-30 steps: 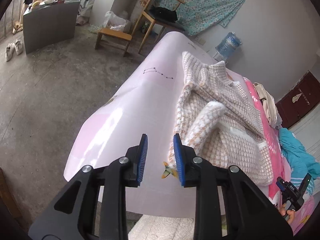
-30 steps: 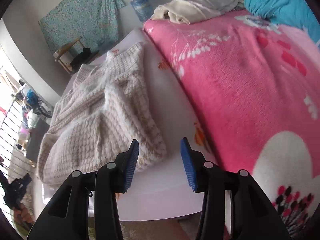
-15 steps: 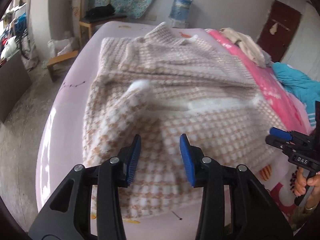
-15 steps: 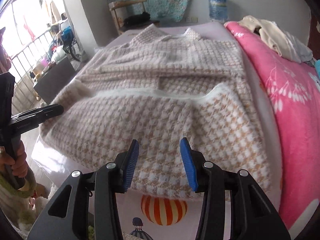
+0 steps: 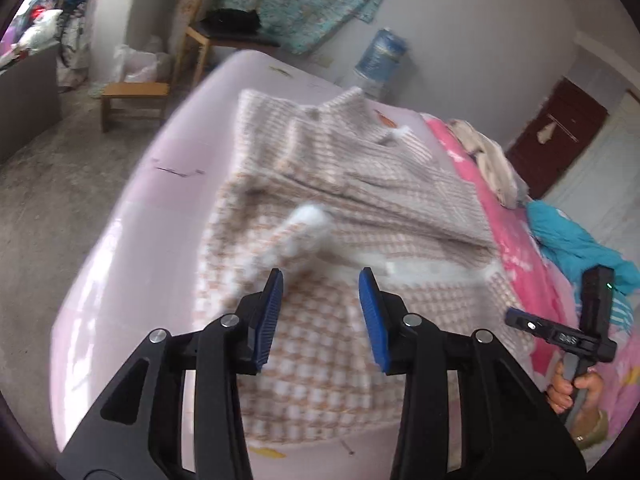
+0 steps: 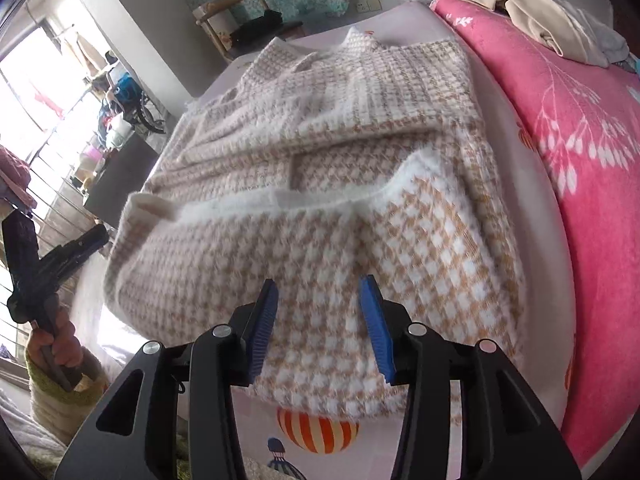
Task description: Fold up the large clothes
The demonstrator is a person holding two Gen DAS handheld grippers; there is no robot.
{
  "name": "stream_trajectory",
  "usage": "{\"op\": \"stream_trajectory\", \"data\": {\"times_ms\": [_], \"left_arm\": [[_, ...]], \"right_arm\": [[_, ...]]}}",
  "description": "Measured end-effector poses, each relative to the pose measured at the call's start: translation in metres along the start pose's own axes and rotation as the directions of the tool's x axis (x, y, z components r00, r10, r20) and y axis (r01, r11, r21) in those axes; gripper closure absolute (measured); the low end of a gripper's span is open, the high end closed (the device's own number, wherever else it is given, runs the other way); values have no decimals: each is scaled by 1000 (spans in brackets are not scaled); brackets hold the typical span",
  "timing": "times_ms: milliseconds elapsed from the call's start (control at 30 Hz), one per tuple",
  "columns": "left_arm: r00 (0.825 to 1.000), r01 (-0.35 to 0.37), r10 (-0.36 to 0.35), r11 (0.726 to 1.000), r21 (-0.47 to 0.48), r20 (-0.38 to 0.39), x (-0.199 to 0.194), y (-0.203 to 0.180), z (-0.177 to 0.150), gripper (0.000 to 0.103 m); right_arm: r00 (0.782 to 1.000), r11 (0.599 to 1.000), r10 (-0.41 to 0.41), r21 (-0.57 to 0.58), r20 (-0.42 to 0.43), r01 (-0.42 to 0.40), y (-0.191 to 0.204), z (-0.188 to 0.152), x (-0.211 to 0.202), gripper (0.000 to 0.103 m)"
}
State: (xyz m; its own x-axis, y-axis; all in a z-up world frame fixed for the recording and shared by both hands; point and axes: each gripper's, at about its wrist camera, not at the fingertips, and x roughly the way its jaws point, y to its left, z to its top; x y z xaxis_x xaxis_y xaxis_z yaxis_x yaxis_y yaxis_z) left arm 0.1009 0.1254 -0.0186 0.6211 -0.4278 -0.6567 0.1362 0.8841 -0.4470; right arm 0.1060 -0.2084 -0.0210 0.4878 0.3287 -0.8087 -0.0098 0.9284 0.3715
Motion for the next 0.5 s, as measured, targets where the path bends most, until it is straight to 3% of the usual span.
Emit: {"op": "stream_trajectory", "data": {"times_ms": [33, 133, 233, 300, 367, 400, 500], "left_arm": [[998, 18, -17, 1000, 20, -54, 13, -10, -2, 65], [977, -88, 104, 992, 94, -185, 54, -27, -16, 65], [978, -149, 171, 974, 173, -117, 58, -39, -24, 67], [973, -201, 222, 949, 242, -64, 59, -47, -33, 76], [973, -210, 229, 937, 279, -37, 58, -51, -37, 87], [973, -210, 229, 933, 291, -30, 57, -54, -36, 99], [972, -227, 233, 922, 315, 17, 43, -61, -27, 100]], "right_arm": [[1000, 1000, -4, -10, -5, 4, 1, 2, 6, 60], [999, 999, -23, -25, -41, 22, 2, 5, 27, 60], [995, 992, -89, -96, -36, 85, 11, 2, 32, 72], [995, 990, -91, -110, -39, 87, 14, 0, 33, 93], [994, 986, -109, -126, -26, 105, 18, -2, 31, 95], [993, 985, -118, -128, -11, 115, 20, -2, 28, 95], [990, 983, -128, -121, 65, 135, 27, 4, 7, 96]]}}
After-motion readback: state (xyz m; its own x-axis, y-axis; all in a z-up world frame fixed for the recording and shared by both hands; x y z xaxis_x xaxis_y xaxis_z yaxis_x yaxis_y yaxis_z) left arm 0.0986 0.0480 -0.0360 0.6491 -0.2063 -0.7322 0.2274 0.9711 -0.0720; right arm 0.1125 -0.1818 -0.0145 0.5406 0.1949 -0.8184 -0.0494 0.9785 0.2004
